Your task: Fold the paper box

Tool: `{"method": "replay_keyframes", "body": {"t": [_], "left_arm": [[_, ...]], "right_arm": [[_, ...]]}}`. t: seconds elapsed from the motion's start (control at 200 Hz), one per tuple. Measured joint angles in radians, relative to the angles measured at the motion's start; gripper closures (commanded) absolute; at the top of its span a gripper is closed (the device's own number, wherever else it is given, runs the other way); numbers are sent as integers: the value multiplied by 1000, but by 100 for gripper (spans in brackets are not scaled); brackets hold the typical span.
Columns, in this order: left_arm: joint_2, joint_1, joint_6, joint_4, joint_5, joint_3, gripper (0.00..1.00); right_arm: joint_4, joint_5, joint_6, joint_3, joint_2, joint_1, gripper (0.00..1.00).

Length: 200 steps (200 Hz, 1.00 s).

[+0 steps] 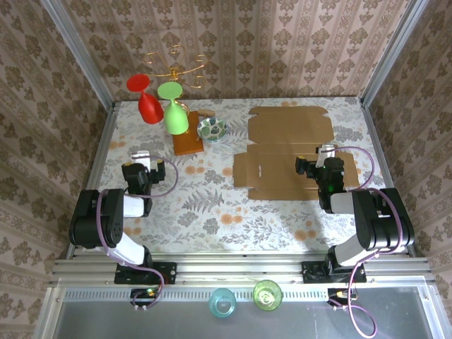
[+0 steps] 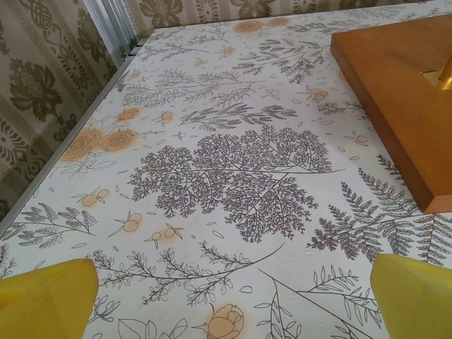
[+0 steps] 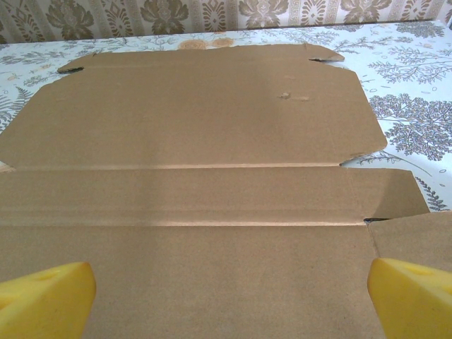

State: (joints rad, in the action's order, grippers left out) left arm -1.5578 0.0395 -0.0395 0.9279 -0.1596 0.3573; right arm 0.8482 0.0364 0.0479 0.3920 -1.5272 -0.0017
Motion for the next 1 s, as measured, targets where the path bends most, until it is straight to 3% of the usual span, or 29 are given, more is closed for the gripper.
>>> {"method": "replay_keyframes", "body": {"t": [0.28, 0.425, 0.51, 0.575, 0.645, 0.71, 0.805, 0.925, 1.0], "left_arm": [[9, 31, -21, 35, -33, -18, 0], [145, 249, -126, 33, -226, -61, 0], [274, 390, -149, -83, -366, -5, 0], [382, 458, -36, -356, -436, 143, 0], [469, 453, 197, -655, -392, 341, 0], [553, 388, 392, -753, -280, 412, 8], [655, 353, 651, -866, -165, 385, 18], [666, 552, 916, -1017, -76, 317, 20], [634, 679, 1049, -1101, -27, 285, 20]], "right_arm": [[-15, 39, 1, -3, 23, 15, 0], [-187, 184, 3, 5, 272, 82, 0], [-378, 298, 12, 113, 449, 138, 0], [-579, 356, 87, 301, 519, 163, 0], [-789, 352, 211, 543, 538, 156, 0], [-933, 340, 360, 695, 561, 134, 0], [-1085, 263, 494, 740, 613, 103, 3], [-1331, 179, 618, 770, 565, 111, 12], [-1447, 101, 676, 766, 504, 113, 13]]}}
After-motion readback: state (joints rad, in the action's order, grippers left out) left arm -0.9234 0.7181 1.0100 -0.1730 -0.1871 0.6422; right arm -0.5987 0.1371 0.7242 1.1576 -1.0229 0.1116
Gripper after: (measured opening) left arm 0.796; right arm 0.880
